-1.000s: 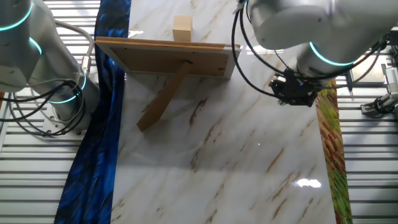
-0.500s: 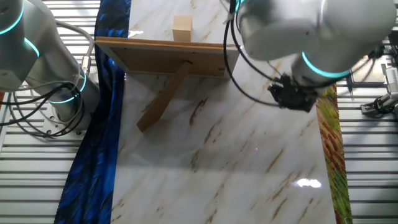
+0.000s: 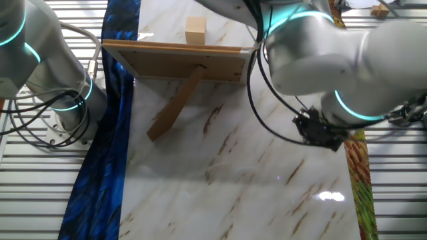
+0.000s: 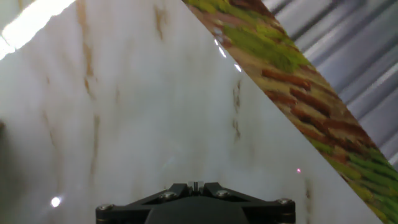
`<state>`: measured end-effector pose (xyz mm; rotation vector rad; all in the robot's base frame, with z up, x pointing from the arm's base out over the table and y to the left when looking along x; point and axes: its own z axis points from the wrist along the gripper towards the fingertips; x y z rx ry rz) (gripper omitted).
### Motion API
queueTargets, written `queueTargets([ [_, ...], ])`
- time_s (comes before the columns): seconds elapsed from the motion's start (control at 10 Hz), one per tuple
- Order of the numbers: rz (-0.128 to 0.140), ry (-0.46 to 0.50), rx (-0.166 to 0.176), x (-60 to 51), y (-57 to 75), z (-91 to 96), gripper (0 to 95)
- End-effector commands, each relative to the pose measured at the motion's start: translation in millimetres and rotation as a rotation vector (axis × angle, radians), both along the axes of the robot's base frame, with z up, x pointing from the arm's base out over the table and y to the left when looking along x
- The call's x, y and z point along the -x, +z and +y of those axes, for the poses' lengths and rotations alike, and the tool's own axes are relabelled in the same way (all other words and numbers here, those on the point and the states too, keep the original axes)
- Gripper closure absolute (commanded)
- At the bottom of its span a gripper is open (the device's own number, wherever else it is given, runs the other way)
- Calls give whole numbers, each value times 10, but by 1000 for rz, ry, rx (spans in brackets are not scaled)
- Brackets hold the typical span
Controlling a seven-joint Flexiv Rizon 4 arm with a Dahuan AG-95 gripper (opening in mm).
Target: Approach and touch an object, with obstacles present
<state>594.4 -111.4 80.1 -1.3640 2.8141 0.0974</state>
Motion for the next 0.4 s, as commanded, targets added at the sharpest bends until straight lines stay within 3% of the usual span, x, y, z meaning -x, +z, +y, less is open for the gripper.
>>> queueTargets([
  [0.1, -17, 65, 23, 16, 6, -18, 950],
  [0.4, -15, 35, 24, 13, 2, -13, 950],
])
